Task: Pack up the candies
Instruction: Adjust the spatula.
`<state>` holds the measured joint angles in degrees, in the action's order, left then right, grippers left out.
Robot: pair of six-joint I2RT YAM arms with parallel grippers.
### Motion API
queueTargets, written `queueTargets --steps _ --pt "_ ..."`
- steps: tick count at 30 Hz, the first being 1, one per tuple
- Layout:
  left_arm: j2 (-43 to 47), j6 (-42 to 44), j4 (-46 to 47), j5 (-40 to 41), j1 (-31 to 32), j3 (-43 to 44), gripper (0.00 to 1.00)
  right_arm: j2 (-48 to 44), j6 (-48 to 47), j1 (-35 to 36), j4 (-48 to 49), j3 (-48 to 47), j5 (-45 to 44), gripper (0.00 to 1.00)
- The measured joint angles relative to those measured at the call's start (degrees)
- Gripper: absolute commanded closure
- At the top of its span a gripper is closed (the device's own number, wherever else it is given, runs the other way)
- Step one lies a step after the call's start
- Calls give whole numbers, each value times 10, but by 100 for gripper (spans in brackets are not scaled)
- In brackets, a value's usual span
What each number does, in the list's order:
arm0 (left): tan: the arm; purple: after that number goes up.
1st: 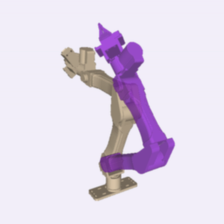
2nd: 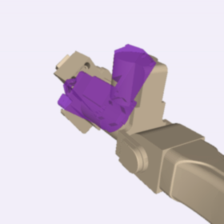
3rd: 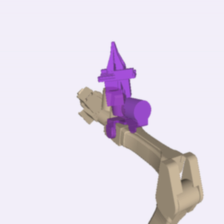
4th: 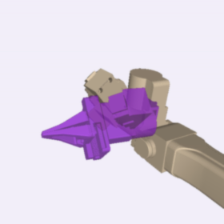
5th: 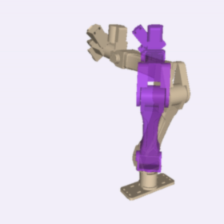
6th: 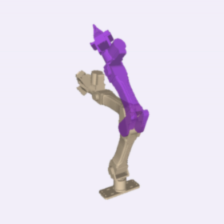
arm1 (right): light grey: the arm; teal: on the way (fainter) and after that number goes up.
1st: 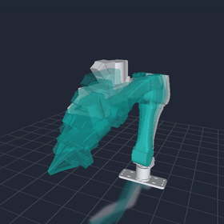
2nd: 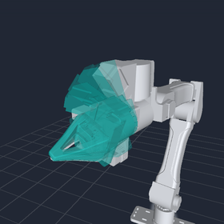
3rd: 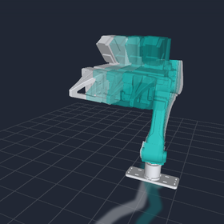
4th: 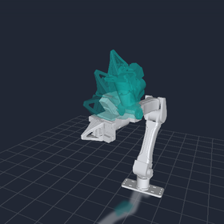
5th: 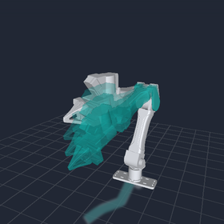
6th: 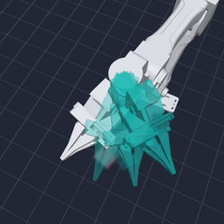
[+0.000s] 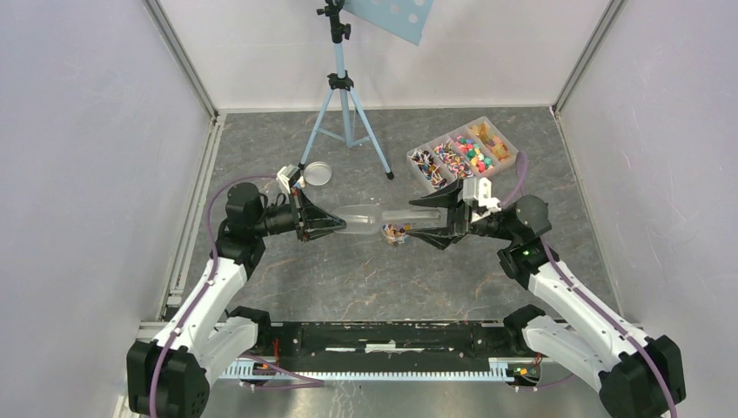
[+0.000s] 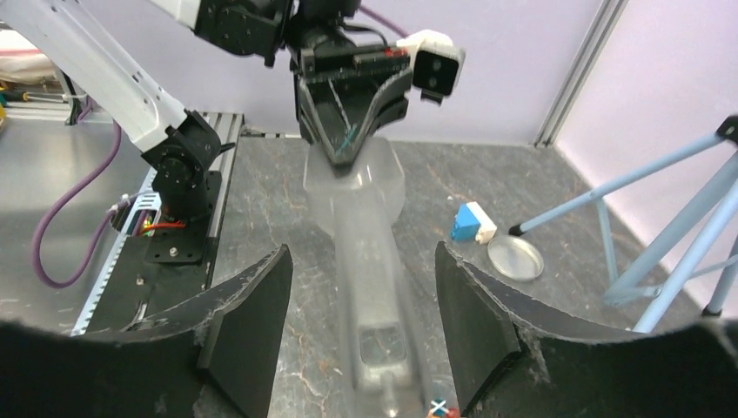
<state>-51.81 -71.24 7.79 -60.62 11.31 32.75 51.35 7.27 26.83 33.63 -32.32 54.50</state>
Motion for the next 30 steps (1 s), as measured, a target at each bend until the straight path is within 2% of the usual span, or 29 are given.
queueTargets --steps 5,9,12,20,24,26,30 --pt "0 -3 3 0 0 -14 98 -17 14 0 33 0 -1 39" --pt "0 -20 18 0 0 -21 98 -16 20 0 37 0 -1 33" --pt "0 -30 27 0 0 -22 98 -13 21 0 39 1 -4 33" --pt "3 -53 61 0 0 -36 98 8 49 0 68 3 -5 44" --pt "3 -54 65 0 0 -41 98 14 69 0 94 4 -4 56" --pt "3 -54 66 0 0 -41 98 16 76 0 103 4 -3 59" --pt "3 -74 87 -1 0 -46 98 22 88 0 115 6 -3 42"
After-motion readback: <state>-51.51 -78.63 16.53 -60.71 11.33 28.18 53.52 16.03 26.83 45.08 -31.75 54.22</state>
